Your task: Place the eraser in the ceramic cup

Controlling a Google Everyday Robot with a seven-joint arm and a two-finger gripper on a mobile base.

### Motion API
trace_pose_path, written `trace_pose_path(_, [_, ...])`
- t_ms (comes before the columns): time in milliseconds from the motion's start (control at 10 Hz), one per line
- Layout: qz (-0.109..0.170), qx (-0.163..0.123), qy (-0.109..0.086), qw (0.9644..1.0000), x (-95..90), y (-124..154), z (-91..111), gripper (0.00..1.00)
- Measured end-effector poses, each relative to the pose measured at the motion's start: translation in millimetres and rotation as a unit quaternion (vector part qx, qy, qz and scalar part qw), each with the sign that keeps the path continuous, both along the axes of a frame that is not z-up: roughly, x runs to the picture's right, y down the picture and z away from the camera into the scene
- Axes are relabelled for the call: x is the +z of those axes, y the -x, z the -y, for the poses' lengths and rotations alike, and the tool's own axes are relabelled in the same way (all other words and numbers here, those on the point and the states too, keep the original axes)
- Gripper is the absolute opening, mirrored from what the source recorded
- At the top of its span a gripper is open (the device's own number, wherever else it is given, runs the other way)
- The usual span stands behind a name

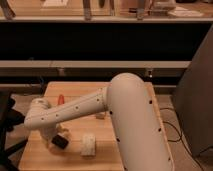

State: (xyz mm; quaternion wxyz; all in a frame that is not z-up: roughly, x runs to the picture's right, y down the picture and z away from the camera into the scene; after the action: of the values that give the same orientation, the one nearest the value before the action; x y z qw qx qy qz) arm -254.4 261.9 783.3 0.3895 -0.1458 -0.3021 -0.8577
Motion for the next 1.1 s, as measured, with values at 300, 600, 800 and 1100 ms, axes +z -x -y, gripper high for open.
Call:
trace_pose_path(300, [-0.001, 0.004, -0.001, 1.0, -1.6, -2, -4, 0.23])
trace_pose_path(600, [-0.007, 0.009, 0.001, 0.9999, -2.6, -3, -6, 0.0])
trace_pose_path(800, [-0.014, 0.009, 0.001, 0.9999, -3.3, -7, -3, 0.0])
trace_pose_path(1100, [-0.025, 0.018, -0.003, 0.9995, -17.0, -14, 13, 0.0])
